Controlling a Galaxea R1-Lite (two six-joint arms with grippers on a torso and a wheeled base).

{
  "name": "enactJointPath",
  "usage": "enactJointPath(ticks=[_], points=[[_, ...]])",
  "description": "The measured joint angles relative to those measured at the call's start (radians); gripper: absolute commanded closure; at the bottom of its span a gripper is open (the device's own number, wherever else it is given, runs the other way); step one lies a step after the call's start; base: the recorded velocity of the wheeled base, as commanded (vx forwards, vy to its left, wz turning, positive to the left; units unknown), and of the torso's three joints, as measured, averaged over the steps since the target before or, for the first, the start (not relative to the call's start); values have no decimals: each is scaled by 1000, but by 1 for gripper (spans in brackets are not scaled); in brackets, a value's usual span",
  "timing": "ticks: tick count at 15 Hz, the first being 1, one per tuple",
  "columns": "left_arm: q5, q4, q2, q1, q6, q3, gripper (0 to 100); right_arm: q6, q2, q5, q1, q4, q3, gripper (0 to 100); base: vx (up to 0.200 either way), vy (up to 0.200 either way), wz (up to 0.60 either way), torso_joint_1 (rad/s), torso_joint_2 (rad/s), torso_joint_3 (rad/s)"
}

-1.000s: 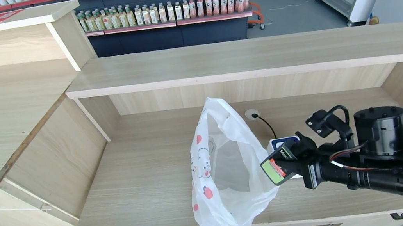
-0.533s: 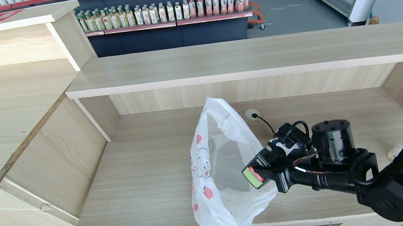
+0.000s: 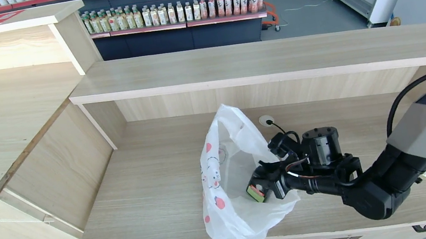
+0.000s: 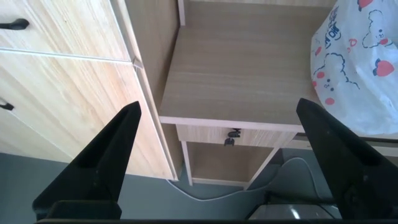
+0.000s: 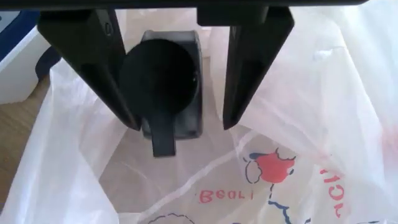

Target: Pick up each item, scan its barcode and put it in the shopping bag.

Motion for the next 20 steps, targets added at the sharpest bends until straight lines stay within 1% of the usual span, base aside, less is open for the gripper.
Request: enactJointPath(ticks=[4,6,8,11,14,16,18,20], points=[[0,0,0,0,0,0,0,174,-11,3,18,12,-53,0,0,0,0,0,0,0],[0,0,0,0,0,0,0,292,-53,2,17,45,-63,0,0,0,0,0,0,0],[0,0,0,0,0,0,0,385,-122,1,-5,99,-62,0,0,0,0,0,0,0],[0,0,0,0,0,0,0,439,-254,1,-59,193,-27,0,0,0,0,0,0,0],[0,0,0,0,0,0,0,443,-449,-1,-109,240,86,0,0,0,0,0,0,0],[0,0,0,0,0,0,0,414,-596,-15,-170,256,197,0,0,0,0,0,0,0],[0,0,0,0,0,0,0,376,-747,-57,-260,291,339,0,0,0,0,0,0,0],[0,0,0,0,0,0,0,350,-911,-107,-321,329,488,0,0,0,0,0,0,0]])
